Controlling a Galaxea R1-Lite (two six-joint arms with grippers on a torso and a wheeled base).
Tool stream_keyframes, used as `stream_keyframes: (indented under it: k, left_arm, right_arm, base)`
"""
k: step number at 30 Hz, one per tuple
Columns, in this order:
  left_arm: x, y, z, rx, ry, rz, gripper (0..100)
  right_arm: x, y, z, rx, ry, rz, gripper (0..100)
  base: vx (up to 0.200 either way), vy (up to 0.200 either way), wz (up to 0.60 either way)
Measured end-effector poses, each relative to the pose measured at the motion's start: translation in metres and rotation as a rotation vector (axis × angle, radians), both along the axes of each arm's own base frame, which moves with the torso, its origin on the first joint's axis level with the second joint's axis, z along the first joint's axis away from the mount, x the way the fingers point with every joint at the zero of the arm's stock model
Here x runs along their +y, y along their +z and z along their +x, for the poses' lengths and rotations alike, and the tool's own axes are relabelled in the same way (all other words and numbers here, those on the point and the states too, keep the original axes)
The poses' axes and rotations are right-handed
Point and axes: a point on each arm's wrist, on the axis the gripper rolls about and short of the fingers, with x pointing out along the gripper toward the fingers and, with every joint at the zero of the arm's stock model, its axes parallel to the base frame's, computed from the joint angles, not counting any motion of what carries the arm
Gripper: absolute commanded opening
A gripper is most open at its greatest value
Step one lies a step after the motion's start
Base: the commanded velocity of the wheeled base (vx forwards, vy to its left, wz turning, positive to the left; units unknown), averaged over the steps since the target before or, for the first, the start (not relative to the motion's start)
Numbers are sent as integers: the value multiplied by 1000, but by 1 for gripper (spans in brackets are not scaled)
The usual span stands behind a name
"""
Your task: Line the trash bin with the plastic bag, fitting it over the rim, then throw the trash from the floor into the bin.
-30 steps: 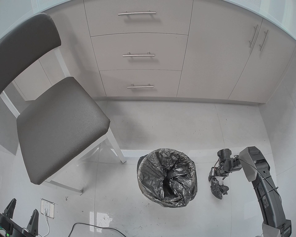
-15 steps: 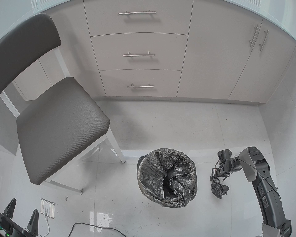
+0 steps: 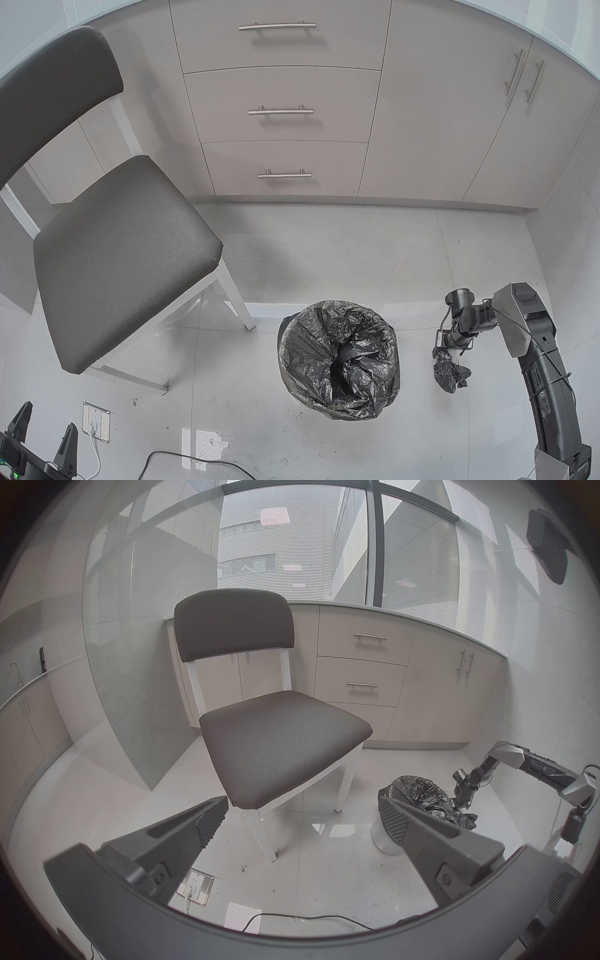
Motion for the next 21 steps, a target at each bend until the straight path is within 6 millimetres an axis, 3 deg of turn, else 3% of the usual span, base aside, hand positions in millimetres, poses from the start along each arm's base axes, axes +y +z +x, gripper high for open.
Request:
stream_keyframes:
  k: [12, 17, 18, 21]
  left_arm:
    - [0, 0, 0, -1, 1, 0, 100]
    - [0, 0, 0, -1, 1, 0, 100]
    - [0, 0, 0, -1, 1, 0, 100]
    - [0, 0, 0, -1, 1, 0, 100]
  right_arm:
    - [29, 142, 4, -66, 44, 9, 0]
    - [58, 207, -11, -78, 128, -1, 0]
    - [69, 228, -17, -100, 160, -5, 0]
    - [93, 260, -29, -139, 222, -6, 0]
  base:
    - [0, 0, 0]
    - [0, 0, 0]
    - [0, 0, 0]
    - [0, 0, 0]
